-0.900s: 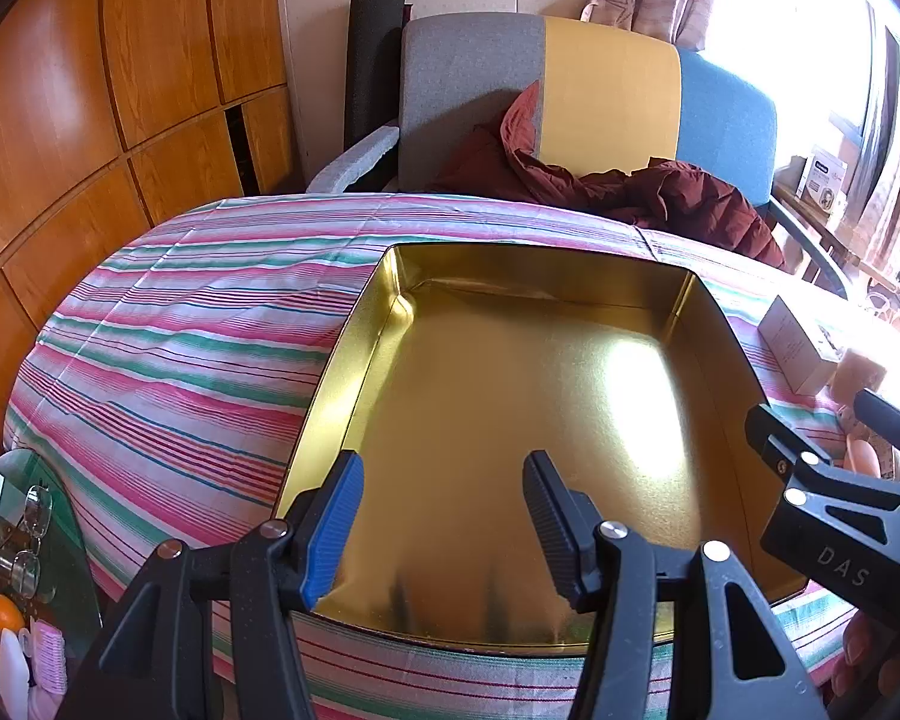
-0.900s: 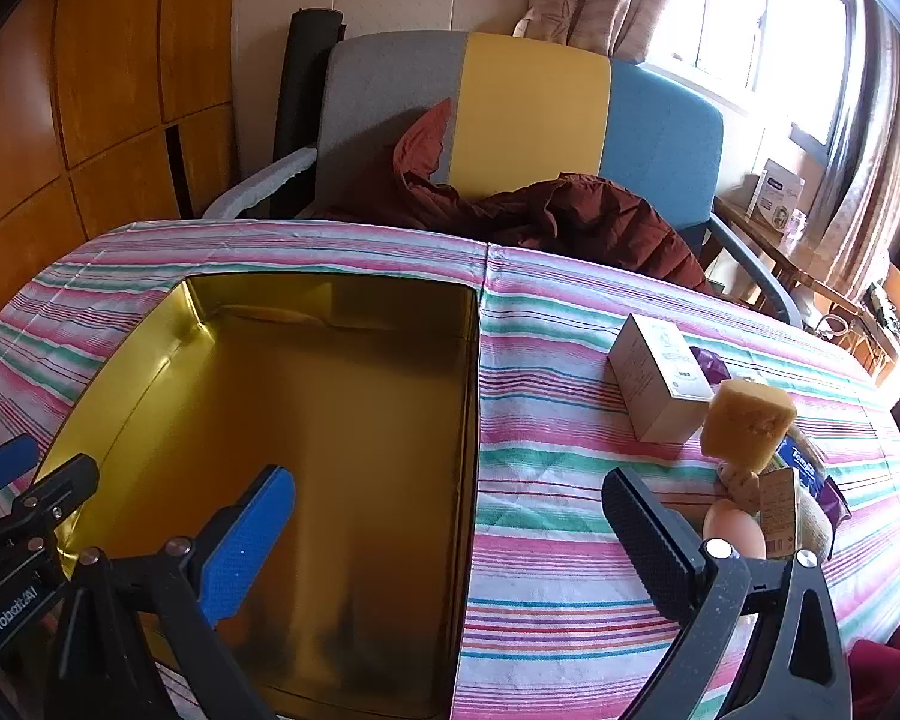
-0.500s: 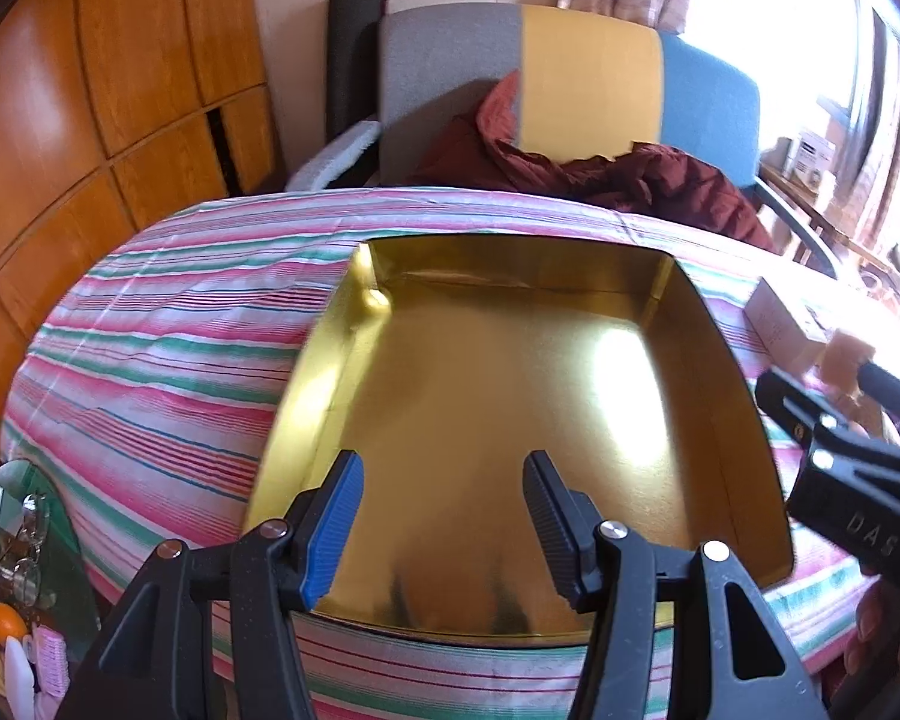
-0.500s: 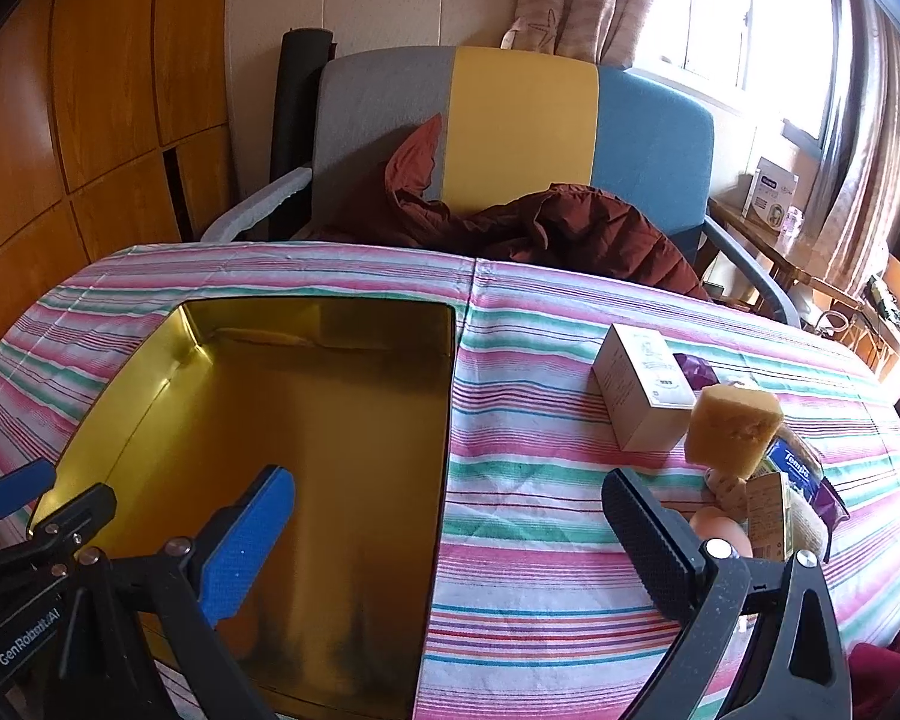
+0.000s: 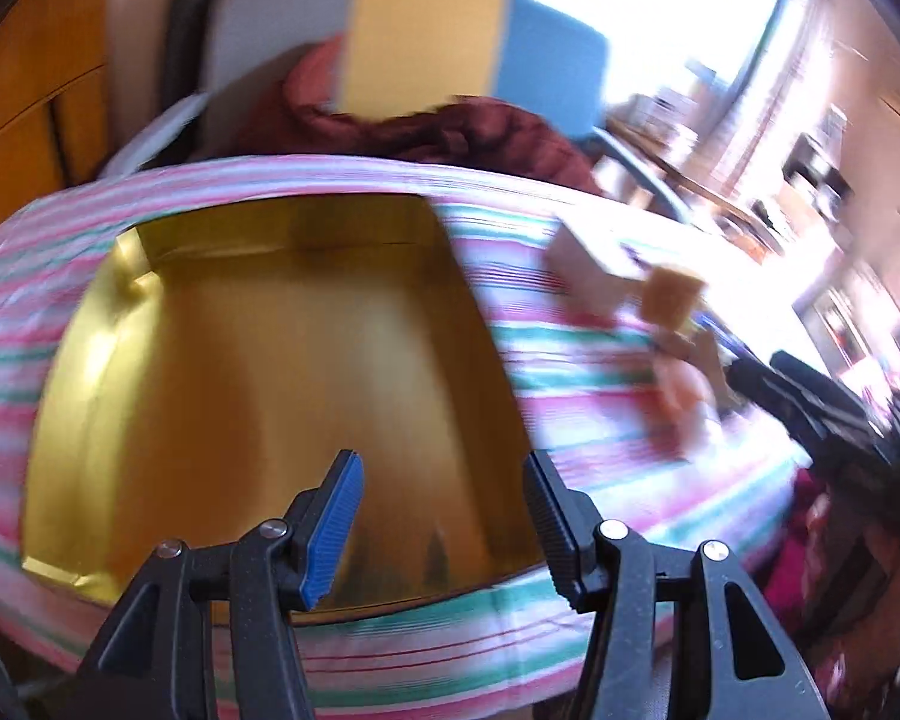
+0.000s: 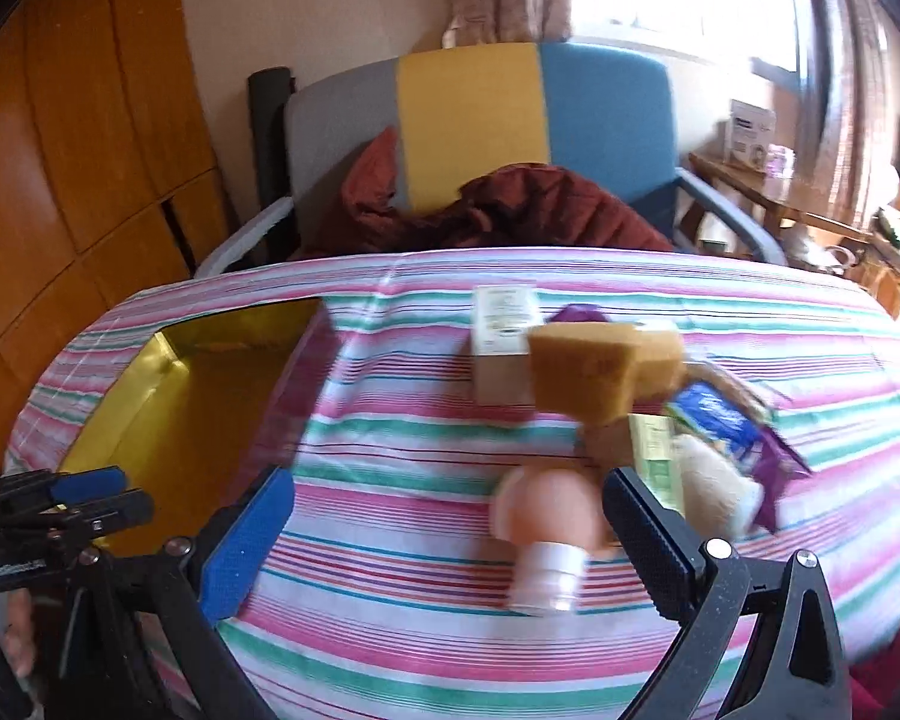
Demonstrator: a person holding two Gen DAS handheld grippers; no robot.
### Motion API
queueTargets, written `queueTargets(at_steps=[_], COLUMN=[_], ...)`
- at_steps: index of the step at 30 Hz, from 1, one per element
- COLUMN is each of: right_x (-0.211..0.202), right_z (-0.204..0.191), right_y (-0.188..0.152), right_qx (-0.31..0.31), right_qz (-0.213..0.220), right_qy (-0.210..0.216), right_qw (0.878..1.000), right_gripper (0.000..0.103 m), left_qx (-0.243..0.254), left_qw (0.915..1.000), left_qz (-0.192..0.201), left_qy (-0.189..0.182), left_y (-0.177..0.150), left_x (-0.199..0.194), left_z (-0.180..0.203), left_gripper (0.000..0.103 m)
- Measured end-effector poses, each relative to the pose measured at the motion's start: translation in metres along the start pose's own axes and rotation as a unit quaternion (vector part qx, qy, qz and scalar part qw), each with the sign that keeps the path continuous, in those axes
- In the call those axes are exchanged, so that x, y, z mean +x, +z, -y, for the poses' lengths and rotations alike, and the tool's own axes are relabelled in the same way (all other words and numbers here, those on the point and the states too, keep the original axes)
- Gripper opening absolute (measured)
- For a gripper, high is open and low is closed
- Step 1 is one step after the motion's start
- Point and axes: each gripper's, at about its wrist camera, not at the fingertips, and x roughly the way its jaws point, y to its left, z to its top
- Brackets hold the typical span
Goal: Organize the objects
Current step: 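Grasp the green juice box with the right tool while the left tool approaches the pink puff, then grasp the pink mushroom-shaped puff with the left tool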
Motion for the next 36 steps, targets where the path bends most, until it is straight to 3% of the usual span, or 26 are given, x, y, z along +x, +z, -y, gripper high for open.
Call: queueTargets(at_steps=[4, 8, 9, 13, 17, 20, 29, 36], right_x=[0.004, 0.020, 0.027, 0.061, 0.080, 0.083, 0.069, 0.053], right_z=[0.054, 0.077, 0.078, 0.074, 0.075, 0.084, 0.106, 0.122], right_y=[0.000, 0.012, 0.014, 0.015, 0.013, 0.012, 0.020, 0.026], right_qx=[0.045, 0.043, 0.042, 0.016, -0.005, 0.009, 0.078, 0.127], right_qz=[-0.019, -0.032, -0.040, -0.097, -0.124, -0.130, -0.084, -0.037], right_qy=[-0.044, -0.045, -0.033, 0.004, 0.018, 0.044, 0.088, 0.098], right_qw=[0.998, 0.998, 0.998, 0.995, 0.992, 0.991, 0.990, 0.986], right_gripper=[0.099, 0.054, 0.052, 0.052, 0.052, 0.042, 0.033, 0.033], left_qx=[0.039, 0.067, 0.076, 0.096, 0.107, 0.111, 0.164, 0.156], left_qw=[0.9978, 0.9940, 0.9934, 0.9910, 0.9895, 0.9884, 0.9832, 0.9858], left_qz=[-0.019, -0.033, -0.032, -0.033, -0.036, -0.035, -0.020, -0.045], left_qy=[-0.050, -0.080, -0.080, -0.087, -0.090, -0.098, -0.078, -0.041], left_y=[0.004, 0.008, 0.009, 0.011, 0.011, 0.011, 0.015, 0.018], left_x=[0.008, 0.019, 0.022, 0.033, 0.046, 0.055, 0.083, 0.134], left_z=[0.036, 0.068, 0.076, 0.100, 0.118, 0.130, 0.162, 0.176], left_gripper=[0.056, 0.056, 0.056, 0.056, 0.056, 0.056, 0.056, 0.057])
